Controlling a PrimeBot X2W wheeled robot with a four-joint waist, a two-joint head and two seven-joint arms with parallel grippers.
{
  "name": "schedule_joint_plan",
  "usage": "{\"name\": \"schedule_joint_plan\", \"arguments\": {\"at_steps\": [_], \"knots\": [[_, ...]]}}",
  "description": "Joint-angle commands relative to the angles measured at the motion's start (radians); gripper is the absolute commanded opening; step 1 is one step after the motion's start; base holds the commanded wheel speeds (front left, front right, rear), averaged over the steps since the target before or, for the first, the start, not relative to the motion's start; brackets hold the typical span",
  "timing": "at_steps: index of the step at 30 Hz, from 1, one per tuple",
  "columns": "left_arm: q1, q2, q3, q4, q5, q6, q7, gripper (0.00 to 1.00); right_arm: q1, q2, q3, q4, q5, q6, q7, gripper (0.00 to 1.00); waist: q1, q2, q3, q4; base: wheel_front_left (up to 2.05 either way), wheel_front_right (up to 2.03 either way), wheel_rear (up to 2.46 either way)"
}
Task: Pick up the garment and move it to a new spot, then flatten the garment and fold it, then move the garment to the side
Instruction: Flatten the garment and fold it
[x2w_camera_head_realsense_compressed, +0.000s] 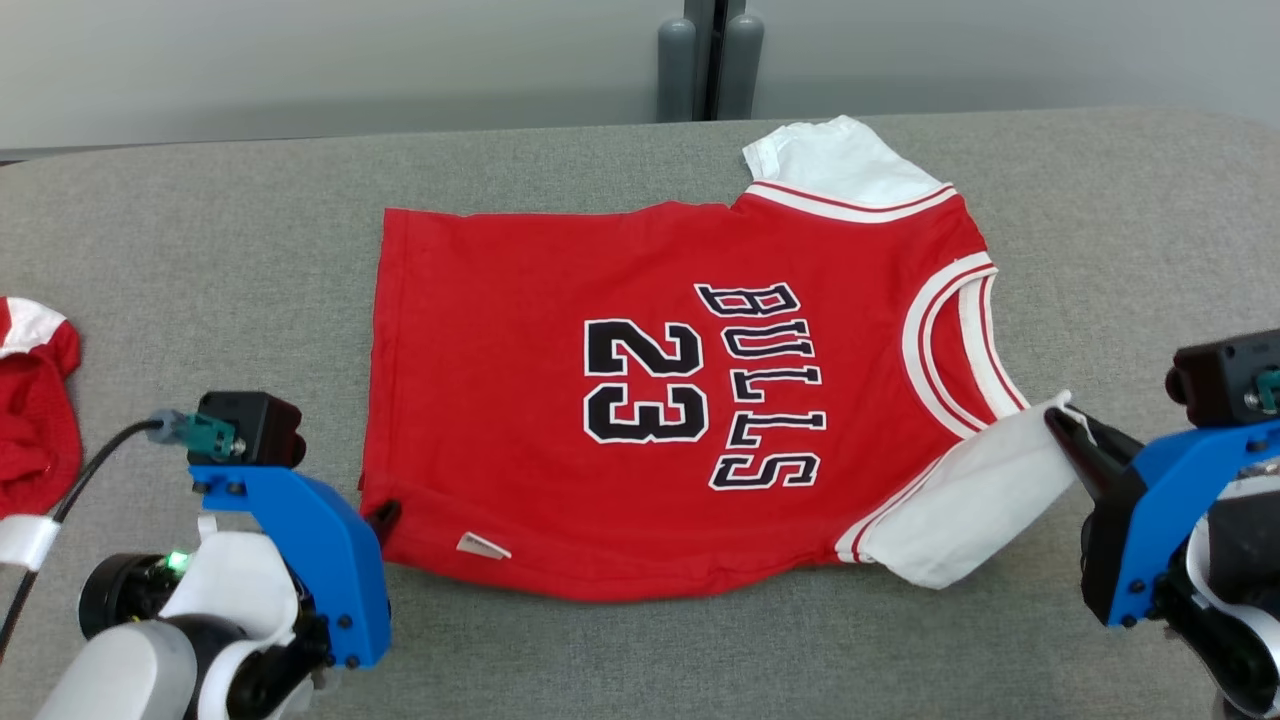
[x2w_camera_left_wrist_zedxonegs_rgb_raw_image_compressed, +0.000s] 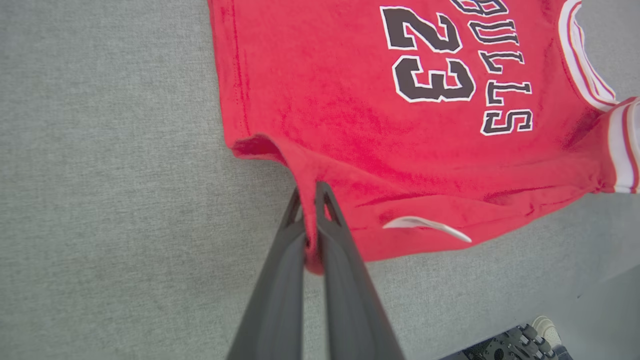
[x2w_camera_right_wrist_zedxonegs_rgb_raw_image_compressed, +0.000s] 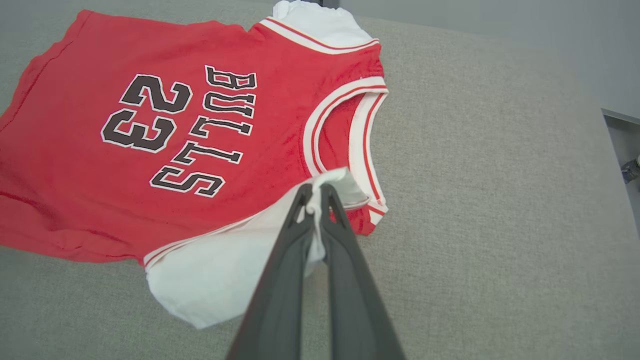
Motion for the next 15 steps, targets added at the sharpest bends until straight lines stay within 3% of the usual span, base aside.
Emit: {"name": "schedule_joint_plan", "arguments": {"at_steps": [1, 7, 15], "knots": [[-0.040, 0.000, -0.001, 0.022, -0.011, 0.001, 0.020, 0.00, -0.041, 0.001, 0.005, 0.028, 0.013, 0.000, -0.015, 0.00, -0.0001, -0.0001, 0.006, 0.002, 0.00, 0.00, 0.00], [-0.171, -0.048, 0.010, 0.126, -0.050, 0.012, 0.060, 0.00, -0.170, 0.017, -0.007, 0.158, 0.001, 0.000, -0.076, 0.00, -0.0001, -0.0001, 0.038, 0.004, 0.00, 0.00, 0.00], [-0.303, -0.108, 0.043, 0.300, -0.071, 0.025, 0.020, 0.00, -0.290, 0.048, -0.009, 0.317, -0.017, 0.000, -0.201, 0.00, -0.0001, -0.0001, 0.076, -0.010, 0.00, 0.00, 0.00]]}}
